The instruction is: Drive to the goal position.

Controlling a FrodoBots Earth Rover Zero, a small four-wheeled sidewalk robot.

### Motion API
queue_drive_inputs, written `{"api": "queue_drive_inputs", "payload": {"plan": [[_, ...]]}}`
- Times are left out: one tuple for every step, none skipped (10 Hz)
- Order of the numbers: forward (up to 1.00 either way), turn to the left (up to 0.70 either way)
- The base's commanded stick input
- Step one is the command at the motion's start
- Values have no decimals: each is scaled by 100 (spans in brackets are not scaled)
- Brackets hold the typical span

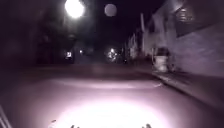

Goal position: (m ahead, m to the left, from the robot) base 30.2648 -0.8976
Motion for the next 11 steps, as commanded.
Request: {"api": "queue_drive_inputs", "payload": {"plan": [[70,0],[70,0],[70,0],[70,0],[70,0],[70,0],[70,0],[70,0],[70,0],[70,0],[70,0]]}}
